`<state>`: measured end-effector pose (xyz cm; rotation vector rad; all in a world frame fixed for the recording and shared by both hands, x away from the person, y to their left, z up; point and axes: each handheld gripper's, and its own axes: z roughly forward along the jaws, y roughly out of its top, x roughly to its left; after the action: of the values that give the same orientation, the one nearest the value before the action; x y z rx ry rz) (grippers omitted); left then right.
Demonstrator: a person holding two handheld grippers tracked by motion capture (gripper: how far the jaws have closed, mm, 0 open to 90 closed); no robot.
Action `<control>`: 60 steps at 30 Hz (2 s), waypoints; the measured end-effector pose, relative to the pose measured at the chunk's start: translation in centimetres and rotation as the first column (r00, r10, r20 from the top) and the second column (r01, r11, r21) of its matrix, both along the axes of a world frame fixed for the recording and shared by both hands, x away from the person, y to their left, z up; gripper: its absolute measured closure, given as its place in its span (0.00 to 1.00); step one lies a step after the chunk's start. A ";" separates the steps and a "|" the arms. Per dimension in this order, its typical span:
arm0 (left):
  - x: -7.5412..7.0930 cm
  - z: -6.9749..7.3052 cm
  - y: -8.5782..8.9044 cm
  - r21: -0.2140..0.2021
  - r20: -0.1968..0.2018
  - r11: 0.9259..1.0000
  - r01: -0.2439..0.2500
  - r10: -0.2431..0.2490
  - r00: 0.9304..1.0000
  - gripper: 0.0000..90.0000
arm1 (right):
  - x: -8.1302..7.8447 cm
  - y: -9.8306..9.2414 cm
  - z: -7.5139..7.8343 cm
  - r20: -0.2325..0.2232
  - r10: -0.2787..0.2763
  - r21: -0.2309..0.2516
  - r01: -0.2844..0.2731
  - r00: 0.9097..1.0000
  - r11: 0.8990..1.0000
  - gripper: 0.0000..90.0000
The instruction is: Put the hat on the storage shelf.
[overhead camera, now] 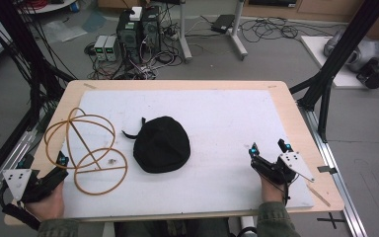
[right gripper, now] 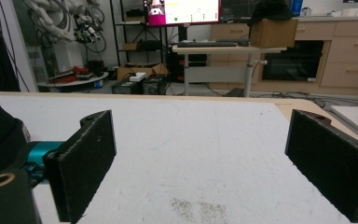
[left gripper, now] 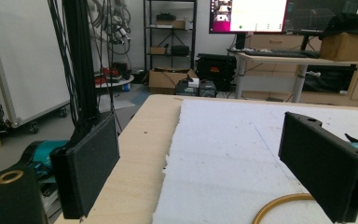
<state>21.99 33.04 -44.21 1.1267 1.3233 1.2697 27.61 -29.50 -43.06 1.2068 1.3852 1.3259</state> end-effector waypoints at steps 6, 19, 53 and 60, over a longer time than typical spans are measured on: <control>0.1 0.0 -0.2 0.004 -0.001 1.000 0.008 -0.008 1.000 0.14 | 0.3 0.7 0.4 0.000 0.040 -0.012 -0.040 0.999 0.999 0.09; 0.1 -0.1 -0.1 0.004 -0.006 1.000 0.009 -0.009 1.000 0.14 | 0.9 2.7 1.2 0.007 0.128 -0.036 -0.127 0.992 0.991 0.09; 0.0 0.0 0.0 -0.012 0.002 1.000 0.020 -0.020 1.000 0.14 | 3.8 13.1 2.7 -0.076 0.431 0.001 -0.432 0.899 0.902 0.09; 0.0 0.0 0.0 -0.015 0.000 1.000 0.020 -0.020 1.000 0.14 | 4.1 15.4 2.4 -0.103 0.472 -0.016 -0.476 0.876 0.879 0.09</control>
<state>21.97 33.04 -44.21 1.1268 1.3162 1.2439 31.71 -14.14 -40.67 0.9417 1.8524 1.5741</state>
